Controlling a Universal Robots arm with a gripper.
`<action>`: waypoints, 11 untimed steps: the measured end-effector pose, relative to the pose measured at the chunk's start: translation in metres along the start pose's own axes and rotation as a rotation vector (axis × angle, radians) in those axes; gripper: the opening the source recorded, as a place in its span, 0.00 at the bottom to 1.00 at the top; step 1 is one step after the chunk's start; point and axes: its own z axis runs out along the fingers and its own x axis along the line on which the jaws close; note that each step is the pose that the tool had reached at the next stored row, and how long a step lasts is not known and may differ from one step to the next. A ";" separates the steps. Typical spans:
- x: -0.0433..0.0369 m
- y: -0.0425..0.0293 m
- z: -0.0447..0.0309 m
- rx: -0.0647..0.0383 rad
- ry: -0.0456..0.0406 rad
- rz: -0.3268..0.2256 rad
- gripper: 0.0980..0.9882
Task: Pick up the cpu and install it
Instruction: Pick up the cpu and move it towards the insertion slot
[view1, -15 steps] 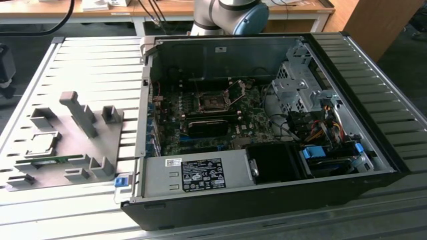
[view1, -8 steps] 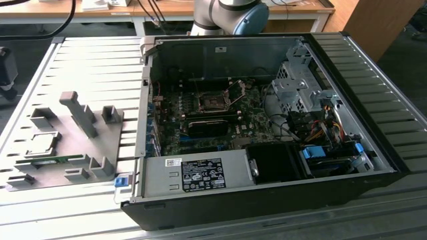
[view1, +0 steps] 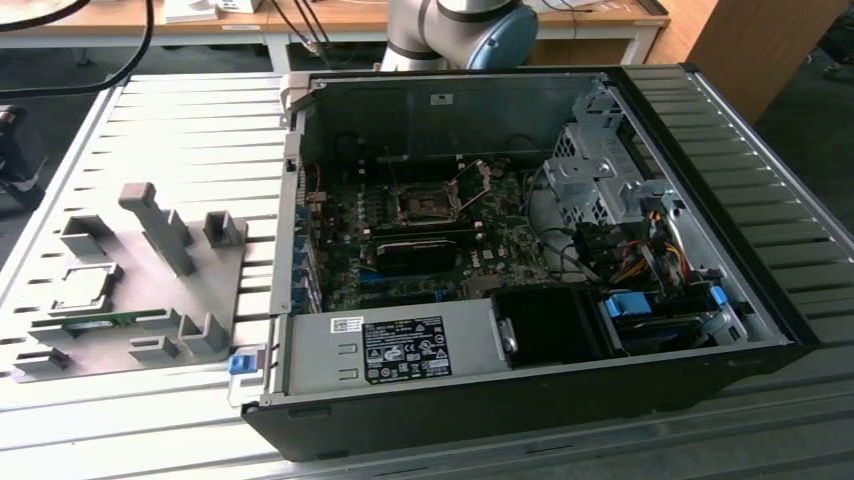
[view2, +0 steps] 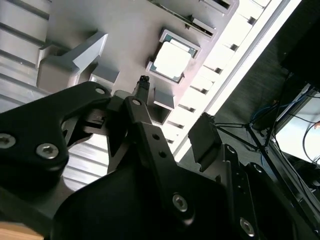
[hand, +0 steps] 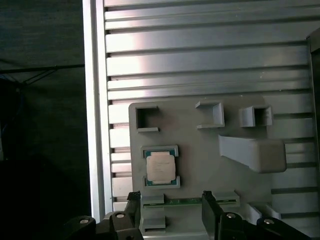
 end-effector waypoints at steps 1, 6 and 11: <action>0.0005 -0.0004 0.0019 0.000 0.0000 -0.001 0.50; 0.0016 -0.0017 0.0109 0.001 0.0015 -0.033 0.58; 0.0035 -0.0028 0.0200 0.000 0.0017 -0.038 0.71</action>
